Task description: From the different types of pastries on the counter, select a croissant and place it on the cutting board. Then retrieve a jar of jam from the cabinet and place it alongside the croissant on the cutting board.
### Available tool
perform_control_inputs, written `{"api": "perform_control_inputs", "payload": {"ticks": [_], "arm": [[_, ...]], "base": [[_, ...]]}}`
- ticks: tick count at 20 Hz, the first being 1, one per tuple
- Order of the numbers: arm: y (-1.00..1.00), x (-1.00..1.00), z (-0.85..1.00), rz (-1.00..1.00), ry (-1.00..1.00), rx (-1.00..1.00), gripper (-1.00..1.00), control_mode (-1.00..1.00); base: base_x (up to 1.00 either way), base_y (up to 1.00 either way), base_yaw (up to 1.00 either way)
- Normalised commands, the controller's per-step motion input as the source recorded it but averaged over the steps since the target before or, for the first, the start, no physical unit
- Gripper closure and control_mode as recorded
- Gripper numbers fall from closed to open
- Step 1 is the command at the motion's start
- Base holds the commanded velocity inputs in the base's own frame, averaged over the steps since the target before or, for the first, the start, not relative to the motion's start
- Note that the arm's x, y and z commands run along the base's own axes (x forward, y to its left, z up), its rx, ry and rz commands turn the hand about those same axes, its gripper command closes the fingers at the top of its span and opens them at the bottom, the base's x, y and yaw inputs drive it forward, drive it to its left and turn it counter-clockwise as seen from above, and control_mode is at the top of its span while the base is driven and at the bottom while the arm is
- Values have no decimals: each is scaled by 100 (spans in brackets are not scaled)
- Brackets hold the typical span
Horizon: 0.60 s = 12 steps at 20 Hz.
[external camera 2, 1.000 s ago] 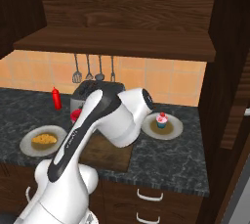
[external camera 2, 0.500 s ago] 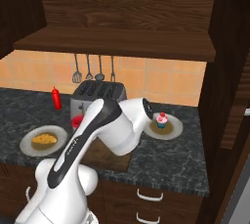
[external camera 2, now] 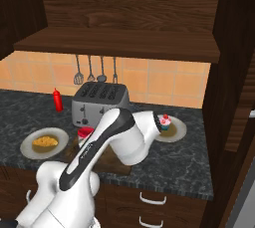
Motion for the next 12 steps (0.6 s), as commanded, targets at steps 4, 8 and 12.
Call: {"api": "perform_control_inputs", "payload": {"ticks": [4,8,12], "arm": [[-12,14,-16,4,33,24,100,-100],[-4,0,-31,2,11,10,100,-100],[2,0,-28,0,-16,-5,100,-100]], "base": [[0,0,0],[0,0,0],[0,0,0]]}}
